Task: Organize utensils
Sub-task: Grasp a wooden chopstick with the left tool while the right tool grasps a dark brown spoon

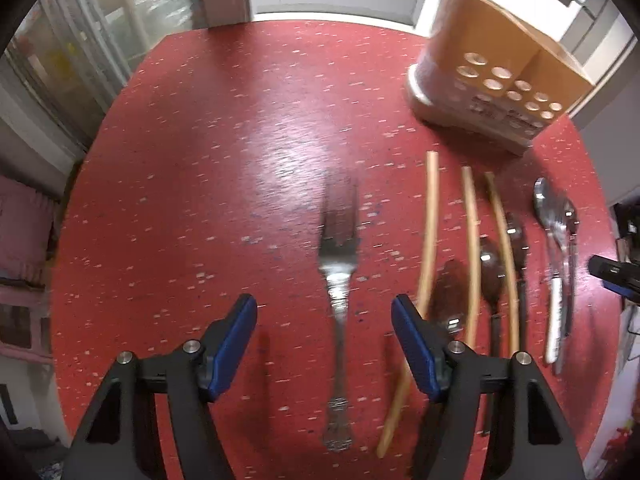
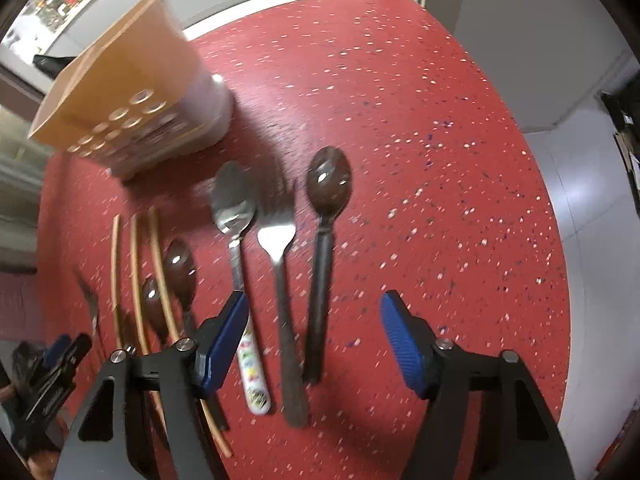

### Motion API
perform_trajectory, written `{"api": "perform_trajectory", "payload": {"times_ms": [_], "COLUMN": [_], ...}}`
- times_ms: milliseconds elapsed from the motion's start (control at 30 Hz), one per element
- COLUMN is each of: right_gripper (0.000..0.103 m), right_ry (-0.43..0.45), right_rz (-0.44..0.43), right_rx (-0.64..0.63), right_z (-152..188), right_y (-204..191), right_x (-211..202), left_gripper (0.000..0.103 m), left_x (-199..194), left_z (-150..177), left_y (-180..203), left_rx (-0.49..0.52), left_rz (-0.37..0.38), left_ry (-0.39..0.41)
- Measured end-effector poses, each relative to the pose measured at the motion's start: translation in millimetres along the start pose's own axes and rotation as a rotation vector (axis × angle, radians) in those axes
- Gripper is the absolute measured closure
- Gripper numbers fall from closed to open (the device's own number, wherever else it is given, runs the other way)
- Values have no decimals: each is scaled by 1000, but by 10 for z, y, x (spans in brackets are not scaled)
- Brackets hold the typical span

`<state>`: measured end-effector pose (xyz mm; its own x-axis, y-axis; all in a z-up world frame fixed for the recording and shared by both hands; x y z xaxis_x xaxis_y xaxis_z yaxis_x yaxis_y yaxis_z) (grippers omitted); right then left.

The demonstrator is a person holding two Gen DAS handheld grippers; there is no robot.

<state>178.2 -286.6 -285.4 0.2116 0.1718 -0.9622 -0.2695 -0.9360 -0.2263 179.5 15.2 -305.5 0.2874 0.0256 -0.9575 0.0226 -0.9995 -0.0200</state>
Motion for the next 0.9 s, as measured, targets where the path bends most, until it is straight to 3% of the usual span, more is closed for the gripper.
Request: {"api": "perform_trajectory", "payload": {"times_ms": [133,200,567,733,900], "right_gripper": [44,55,56,59,74], "right_ry": [-11,-19,-8,-21,-38], "right_rz": [40,46,71,118,136], "right_rx": [6,21,-26,-47,-82], "right_z": [-64,-87,-328,-468,-502], "right_y": [64,83,-3,-65,-211], "right_x": [133,196,430,479,524], "left_gripper": [14,24,24,24,25], "left_x": [23,41,263,326,348], "left_z": [-64,-96,-459,-591,-705], "left_y": [263,362,695,820,947], "left_rx": [71,94,143,208,225], "left_rz": [15,18,35,4,0], "left_ry": [14,11,-8,5,-7]}}
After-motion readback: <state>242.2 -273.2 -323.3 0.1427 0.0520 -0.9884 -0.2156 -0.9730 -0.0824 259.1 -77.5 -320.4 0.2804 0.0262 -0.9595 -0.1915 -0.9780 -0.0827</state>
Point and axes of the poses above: each gripper's, at about its wrist camera, not at the fingertips, and x roughly the way its jaws point, y to its right, z to its underside, the point moved 9 cm from there along x, roughly the way its jaws point, and after that the axes turned 6 degrees about -z, right-handed, at the moved point
